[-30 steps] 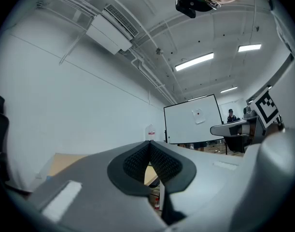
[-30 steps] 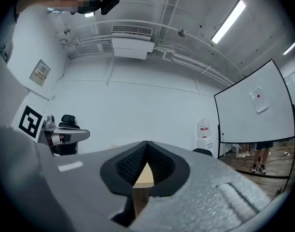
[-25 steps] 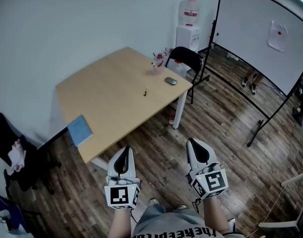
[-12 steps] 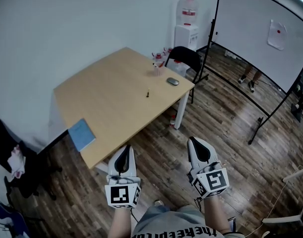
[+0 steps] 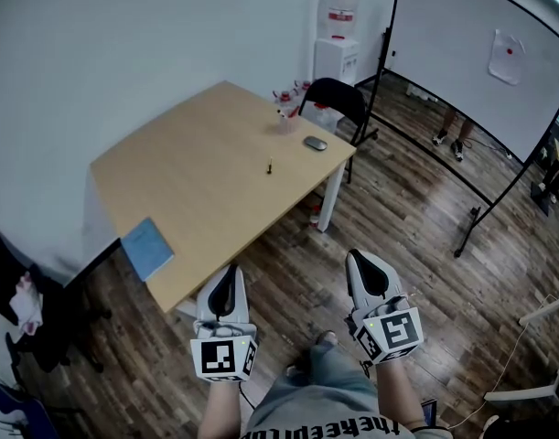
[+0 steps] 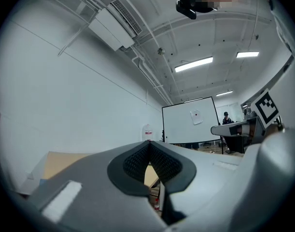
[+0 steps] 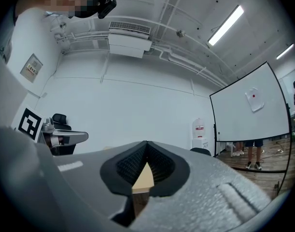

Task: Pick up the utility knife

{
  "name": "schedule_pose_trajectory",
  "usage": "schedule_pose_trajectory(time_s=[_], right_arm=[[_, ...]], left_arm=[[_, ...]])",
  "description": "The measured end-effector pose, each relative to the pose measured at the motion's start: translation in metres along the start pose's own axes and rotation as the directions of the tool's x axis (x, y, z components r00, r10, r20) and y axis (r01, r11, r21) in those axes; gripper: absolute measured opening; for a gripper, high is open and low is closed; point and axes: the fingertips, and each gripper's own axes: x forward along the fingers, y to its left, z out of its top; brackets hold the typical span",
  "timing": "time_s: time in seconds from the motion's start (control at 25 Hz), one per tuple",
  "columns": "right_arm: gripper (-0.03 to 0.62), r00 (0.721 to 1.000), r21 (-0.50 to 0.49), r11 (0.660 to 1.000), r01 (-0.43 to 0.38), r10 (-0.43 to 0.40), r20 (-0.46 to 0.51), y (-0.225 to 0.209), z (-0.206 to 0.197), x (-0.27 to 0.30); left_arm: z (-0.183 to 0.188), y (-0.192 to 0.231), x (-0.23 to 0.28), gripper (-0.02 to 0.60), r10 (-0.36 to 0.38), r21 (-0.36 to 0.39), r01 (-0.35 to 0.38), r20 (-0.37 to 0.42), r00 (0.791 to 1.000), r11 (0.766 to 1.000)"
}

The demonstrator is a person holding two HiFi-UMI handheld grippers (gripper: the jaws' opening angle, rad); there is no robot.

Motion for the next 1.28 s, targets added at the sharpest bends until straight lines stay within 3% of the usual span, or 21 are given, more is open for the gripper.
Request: schedule_pose_trajectory(time_s=[0.52,1.28], right_arm=[[0.002,0.999,-0.001,0.999,-0.048,0.048,0.009,-0.016,-0.001,0.049],[0.002,0.994,0.017,0.994,-0.112,0.111,0.023,-0.099,-0.002,0.153]], left_arm=[[-0.001,0.018,0.035,0.02,0.044,0.015,-0.044,-0.001,0.999,0.999],[-0.007,0.016,0.162,0.02,0.072,0.036,-0.073,0.016,0.997,0.997]])
